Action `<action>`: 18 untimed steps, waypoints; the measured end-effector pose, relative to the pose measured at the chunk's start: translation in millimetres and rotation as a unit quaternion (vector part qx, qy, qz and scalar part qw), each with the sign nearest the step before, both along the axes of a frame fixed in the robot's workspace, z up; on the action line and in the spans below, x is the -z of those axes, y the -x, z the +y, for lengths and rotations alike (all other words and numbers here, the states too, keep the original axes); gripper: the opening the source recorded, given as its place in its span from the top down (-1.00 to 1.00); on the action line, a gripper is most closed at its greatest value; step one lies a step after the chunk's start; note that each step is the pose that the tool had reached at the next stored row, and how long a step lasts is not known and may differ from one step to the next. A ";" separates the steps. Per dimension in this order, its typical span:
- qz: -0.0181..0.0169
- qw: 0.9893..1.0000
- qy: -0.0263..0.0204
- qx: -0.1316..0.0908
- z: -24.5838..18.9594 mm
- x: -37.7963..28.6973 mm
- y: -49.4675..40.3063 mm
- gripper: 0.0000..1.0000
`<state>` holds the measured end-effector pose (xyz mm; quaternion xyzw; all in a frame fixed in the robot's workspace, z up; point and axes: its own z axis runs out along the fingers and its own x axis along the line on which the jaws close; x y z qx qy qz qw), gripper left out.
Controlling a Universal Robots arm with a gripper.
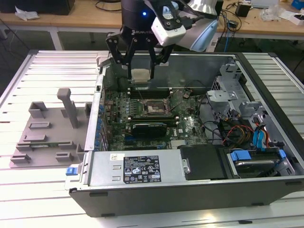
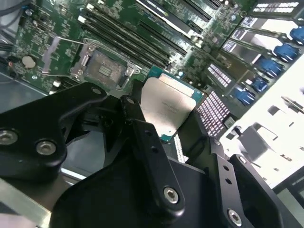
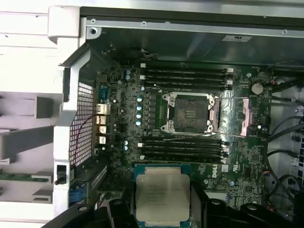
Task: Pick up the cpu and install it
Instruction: 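Pick up the cpu and move it towards the insertion slot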
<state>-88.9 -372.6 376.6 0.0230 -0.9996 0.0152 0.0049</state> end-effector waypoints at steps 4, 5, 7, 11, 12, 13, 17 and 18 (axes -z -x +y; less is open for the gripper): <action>0.001 1.000 0.000 0.000 0.3 0.8 -11.0 -0.09; 0.001 1.000 0.000 0.000 0.4 1.1 -13.9 -0.09; 0.002 1.000 0.000 0.000 0.6 1.9 -20.9 -0.09; 0.004 1.000 0.000 0.000 1.0 4.6 -36.8 -0.09; 0.004 1.000 0.000 0.000 1.2 5.5 -41.3 -0.09; 0.005 1.000 0.000 0.000 1.3 6.2 -43.9 -0.09; 0.006 1.000 0.000 0.000 1.7 8.6 -54.8 -0.09; 0.006 1.000 0.000 0.000 1.8 9.1 -56.6 -0.09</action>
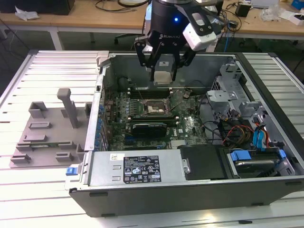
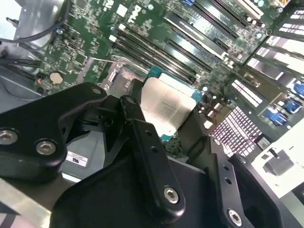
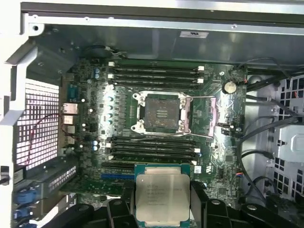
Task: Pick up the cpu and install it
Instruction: 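Pick up the cpu and move it towards the insertion slot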
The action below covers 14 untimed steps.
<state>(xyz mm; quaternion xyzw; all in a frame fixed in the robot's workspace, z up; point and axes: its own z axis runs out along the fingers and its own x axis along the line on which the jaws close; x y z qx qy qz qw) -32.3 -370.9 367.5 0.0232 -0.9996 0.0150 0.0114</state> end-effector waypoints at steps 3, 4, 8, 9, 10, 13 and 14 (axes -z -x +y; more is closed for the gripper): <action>0.001 1.000 0.000 0.000 0.2 2.3 -8.0 -0.09; 0.001 1.000 0.000 0.000 0.3 2.9 -9.9 -0.09; 0.002 1.000 0.000 0.000 0.8 5.7 -18.1 -0.09; 0.002 1.000 0.000 0.000 1.0 6.4 -19.9 -0.09; 0.003 1.000 0.000 0.000 1.3 7.2 -22.1 -0.09; 0.004 1.000 0.000 0.000 4.3 11.1 -28.8 -0.09; 0.004 1.000 0.000 0.000 5.9 12.8 -31.3 -0.09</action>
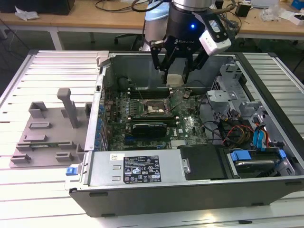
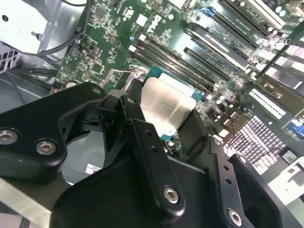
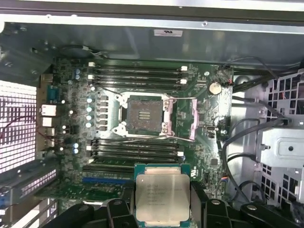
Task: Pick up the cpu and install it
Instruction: 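Pick up the cpu and move it towards the insertion slot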
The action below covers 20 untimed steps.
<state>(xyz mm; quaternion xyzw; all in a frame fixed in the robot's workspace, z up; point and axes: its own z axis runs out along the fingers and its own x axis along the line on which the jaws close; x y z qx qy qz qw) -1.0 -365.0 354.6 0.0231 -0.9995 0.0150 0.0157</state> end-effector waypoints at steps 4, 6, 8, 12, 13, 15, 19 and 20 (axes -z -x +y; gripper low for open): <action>0.002 1.000 0.000 0.000 6.4 10.2 -6.2 -0.09; 0.002 1.000 0.000 0.000 9.7 14.8 -5.9 -0.09; 0.002 1.000 0.000 -0.001 12.7 20.4 -4.2 -0.09; 0.002 1.000 0.000 -0.001 15.8 27.3 -3.7 -0.09; 0.002 1.000 0.000 -0.001 16.2 28.5 -3.7 -0.09; 0.002 1.000 0.000 -0.001 17.0 33.4 -3.7 -0.09; 0.003 1.000 0.000 -0.001 18.1 44.5 -3.7 -0.09; 0.003 1.000 0.000 -0.001 18.3 46.0 -3.7 -0.09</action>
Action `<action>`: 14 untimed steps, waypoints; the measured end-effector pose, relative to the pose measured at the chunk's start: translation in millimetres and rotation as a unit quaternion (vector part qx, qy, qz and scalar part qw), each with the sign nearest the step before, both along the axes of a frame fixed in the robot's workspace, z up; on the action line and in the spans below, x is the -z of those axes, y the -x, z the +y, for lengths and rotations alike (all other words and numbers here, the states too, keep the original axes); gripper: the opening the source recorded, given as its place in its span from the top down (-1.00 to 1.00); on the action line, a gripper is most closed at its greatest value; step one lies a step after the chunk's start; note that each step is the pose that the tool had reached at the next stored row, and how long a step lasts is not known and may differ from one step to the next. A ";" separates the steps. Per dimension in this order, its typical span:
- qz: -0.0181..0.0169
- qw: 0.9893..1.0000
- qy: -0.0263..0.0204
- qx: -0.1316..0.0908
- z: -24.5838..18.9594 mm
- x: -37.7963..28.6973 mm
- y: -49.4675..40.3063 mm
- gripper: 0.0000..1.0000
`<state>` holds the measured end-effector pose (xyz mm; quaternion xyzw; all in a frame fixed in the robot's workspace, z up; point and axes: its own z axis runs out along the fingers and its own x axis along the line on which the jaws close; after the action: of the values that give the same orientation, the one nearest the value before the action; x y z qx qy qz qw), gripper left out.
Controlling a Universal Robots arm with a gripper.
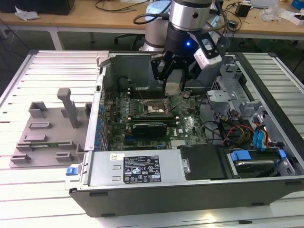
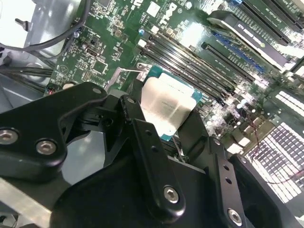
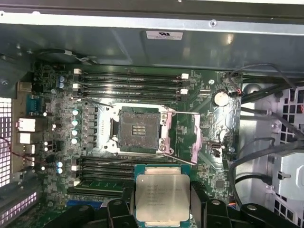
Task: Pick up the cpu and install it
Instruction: 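Pick up the cpu and move it towards the insertion slot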
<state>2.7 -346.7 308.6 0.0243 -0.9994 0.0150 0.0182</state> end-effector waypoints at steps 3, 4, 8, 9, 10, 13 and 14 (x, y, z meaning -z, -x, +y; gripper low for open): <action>0.000 1.000 0.000 0.000 0.5 7.9 0.0 -0.09; 0.000 1.000 0.000 0.000 0.5 9.3 0.0 -0.09; 0.000 1.000 0.000 0.000 0.5 15.6 0.0 -0.09; 0.000 1.000 0.000 0.000 0.5 17.4 0.0 -0.09; 0.000 1.000 0.000 0.000 0.6 18.7 0.0 -0.09; 0.000 1.000 0.000 0.000 0.6 22.3 0.0 -0.09; 0.000 1.000 0.000 0.000 0.5 22.4 0.0 -0.09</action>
<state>2.7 -346.2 286.2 0.0242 -0.9994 0.0151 0.0186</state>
